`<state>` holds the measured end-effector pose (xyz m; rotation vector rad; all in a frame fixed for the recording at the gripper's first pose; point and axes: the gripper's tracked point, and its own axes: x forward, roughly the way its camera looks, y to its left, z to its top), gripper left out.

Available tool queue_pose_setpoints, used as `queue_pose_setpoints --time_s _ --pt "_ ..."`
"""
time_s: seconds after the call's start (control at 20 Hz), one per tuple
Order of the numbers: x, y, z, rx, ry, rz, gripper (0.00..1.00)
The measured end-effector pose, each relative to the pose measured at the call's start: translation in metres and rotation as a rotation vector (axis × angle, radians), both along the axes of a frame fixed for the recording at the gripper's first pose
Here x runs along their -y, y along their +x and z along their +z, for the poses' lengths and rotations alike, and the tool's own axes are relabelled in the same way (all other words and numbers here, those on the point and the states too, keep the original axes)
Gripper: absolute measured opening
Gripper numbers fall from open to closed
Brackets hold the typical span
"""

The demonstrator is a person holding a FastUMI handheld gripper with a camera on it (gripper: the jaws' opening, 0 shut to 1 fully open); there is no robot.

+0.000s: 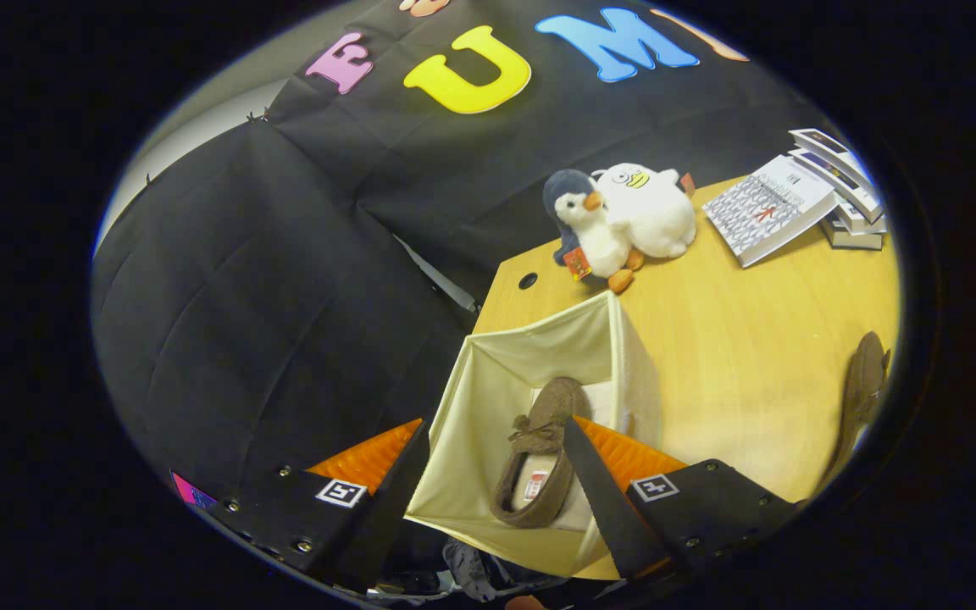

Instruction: Open the storage box then place both shoes into the box .Put the left shoe in first, then the right shoe, with the right side of both shoes facing outward in a uniform manner.

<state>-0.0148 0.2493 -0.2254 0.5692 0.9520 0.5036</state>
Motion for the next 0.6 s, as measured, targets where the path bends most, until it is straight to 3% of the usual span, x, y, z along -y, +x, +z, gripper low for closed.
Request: queue_pose_setpoints --time_s 0.6 --pt "0.165 -0.004 0.003 0.052 -0.151 -0.160 0.98"
